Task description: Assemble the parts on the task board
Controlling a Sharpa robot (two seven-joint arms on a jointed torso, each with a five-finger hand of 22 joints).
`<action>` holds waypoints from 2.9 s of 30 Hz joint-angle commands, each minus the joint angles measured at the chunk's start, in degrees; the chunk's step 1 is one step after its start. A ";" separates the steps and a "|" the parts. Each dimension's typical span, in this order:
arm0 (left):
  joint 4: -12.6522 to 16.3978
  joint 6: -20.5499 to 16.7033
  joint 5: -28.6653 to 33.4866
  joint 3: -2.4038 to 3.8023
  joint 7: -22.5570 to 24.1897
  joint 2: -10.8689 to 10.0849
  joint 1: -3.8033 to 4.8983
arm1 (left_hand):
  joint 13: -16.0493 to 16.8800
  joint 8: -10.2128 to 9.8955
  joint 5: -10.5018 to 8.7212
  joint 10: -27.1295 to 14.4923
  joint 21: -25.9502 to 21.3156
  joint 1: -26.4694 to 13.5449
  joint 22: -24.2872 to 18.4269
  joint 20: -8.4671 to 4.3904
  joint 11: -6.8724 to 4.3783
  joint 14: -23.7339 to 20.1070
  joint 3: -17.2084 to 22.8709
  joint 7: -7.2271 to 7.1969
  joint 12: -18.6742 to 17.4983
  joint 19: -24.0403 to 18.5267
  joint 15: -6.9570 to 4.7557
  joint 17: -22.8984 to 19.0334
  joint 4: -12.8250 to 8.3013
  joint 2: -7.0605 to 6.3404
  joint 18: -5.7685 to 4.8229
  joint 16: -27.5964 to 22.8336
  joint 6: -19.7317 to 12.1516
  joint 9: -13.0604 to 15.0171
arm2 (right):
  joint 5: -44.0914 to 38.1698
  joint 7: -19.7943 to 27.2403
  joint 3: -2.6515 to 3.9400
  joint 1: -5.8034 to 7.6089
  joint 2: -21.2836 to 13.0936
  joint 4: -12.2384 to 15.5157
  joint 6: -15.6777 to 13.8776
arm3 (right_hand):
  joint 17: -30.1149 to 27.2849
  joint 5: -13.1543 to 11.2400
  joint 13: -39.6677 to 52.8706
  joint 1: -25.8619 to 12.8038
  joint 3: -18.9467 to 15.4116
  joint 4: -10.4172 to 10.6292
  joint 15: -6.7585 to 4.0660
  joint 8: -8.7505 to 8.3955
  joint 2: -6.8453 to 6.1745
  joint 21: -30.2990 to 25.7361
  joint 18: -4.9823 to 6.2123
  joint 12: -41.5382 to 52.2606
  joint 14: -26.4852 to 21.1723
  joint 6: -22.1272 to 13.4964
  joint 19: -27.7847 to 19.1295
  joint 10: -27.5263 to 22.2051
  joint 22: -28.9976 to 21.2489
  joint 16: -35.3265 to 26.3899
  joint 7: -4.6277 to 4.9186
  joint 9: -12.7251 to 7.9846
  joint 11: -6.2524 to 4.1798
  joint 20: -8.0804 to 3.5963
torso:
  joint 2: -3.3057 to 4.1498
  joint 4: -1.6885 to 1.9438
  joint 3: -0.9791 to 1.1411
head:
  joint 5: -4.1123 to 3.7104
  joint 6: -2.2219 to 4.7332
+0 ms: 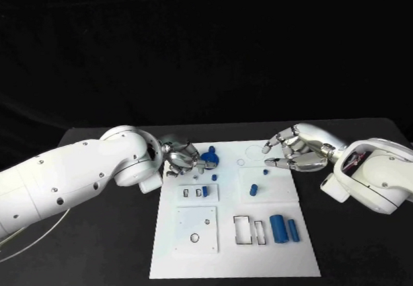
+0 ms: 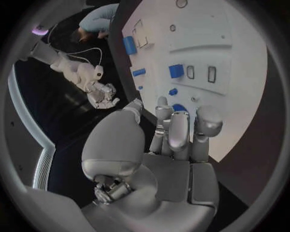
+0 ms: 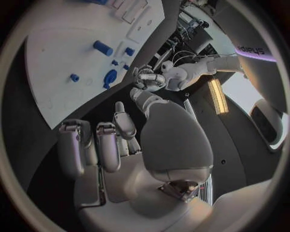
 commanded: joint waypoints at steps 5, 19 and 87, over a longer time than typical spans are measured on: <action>-1.39 4.10 -6.90 -0.28 -8.76 2.56 0.66 | 0.55 2.62 0.10 -0.41 0.59 -0.24 0.59 -0.20 -0.42 0.17 -1.41 -0.62 0.80 -0.25 -0.72 0.18 0.04 0.52 -0.98 -0.23 -0.61 2.96 | 1.44 1.27 0.00 0.14 0.06 -0.47 -0.40 | 7.68 -0.22 -0.36 -0.09 -0.25 0.03 -0.22 -0.03 -0.10 -0.38 0.37 -0.60 4.30 -0.67 0.68 -0.64 9.66 -0.24 0.04 0.00 0.07 -0.16 | -0.06 0.08 0.06 | 0.04 -0.26; -2.18 6.54 -9.50 -1.47 -10.63 5.26 1.13 | -0.23 3.20 0.14 -1.03 0.74 -0.61 0.83 -0.26 -0.38 0.16 -2.20 -0.56 0.20 -0.26 -0.72 0.19 0.07 1.02 -1.01 -0.32 -1.57 4.17 | 1.32 0.54 0.00 0.19 0.19 -1.26 -1.46 | 7.57 -0.21 -0.43 -0.11 -0.25 0.10 -0.20 -0.07 -0.03 -0.54 0.41 -0.67 4.27 -0.84 0.57 -0.70 9.55 -0.30 0.08 -0.02 0.11 -0.16 | 0.03 -0.01 -0.02 | -0.03 -0.97; -3.17 7.78 2.60 -2.17 -11.57 6.31 0.83 | -1.16 5.84 0.43 -0.49 2.23 8.53 3.22 -0.60 -0.74 0.33 41.33 -0.77 -0.56 -0.35 -1.06 0.87 -6.04 -7.22 -1.23 -0.83 -4.67 13.40 | 0.89 -0.20 -0.01 -0.20 1.44 -3.14 -3.32 | 6.23 3.28 -3.05 0.55 0.24 0.20 -0.06 0.30 0.36 -1.63 0.68 -2.99 3.92 -1.91 -0.05 -2.76 8.87 -1.03 0.32 0.16 0.28 -0.04 | -0.06 0.06 0.09 | 0.16 -2.24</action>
